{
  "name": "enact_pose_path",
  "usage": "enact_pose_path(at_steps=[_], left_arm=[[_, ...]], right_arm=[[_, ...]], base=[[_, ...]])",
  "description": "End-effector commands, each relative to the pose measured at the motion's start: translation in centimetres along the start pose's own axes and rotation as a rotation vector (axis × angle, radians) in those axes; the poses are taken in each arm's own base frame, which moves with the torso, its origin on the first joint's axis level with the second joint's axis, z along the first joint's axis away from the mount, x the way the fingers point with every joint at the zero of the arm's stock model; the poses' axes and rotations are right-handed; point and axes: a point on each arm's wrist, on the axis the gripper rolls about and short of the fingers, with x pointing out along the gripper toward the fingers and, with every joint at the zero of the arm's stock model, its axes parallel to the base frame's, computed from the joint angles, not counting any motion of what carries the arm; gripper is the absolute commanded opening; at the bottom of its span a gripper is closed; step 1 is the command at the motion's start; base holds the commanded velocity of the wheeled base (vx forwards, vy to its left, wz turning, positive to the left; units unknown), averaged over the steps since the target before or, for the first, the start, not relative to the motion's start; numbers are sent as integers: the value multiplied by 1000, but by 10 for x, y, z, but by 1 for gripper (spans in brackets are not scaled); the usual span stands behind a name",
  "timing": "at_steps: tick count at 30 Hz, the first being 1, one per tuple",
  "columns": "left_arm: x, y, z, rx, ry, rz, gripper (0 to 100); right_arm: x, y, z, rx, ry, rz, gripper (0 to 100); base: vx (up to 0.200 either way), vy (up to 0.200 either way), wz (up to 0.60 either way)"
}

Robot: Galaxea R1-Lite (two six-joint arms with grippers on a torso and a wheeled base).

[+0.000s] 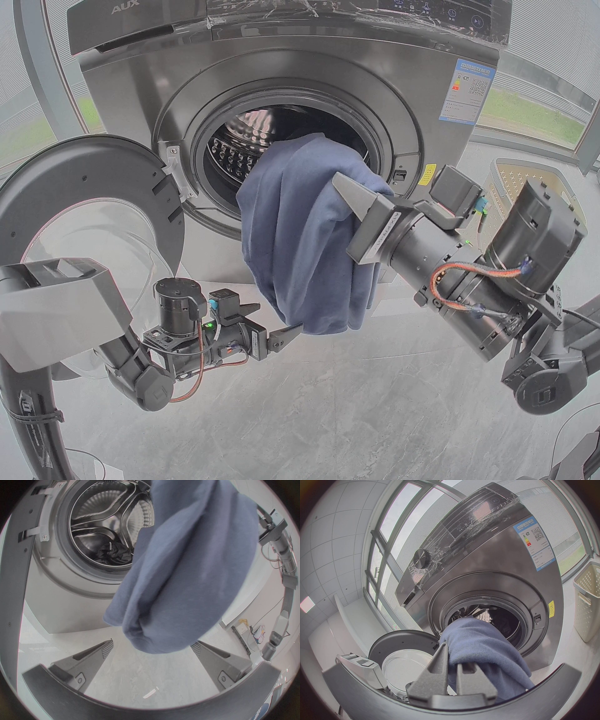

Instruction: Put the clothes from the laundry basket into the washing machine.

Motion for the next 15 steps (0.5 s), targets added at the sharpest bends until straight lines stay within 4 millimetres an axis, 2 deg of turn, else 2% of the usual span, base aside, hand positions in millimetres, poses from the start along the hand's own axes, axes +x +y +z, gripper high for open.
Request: enact_pose_path(at_steps=[1,15], left_arm=[[18,8,-11,-4,12,18,100],[46,11,-10,25,-63,-11,100]], right_arm=[[-4,3,4,5,-6,11,0],[-14,6,-1,4,27,23,0]], base=[[0,0,0],[0,0,0]])
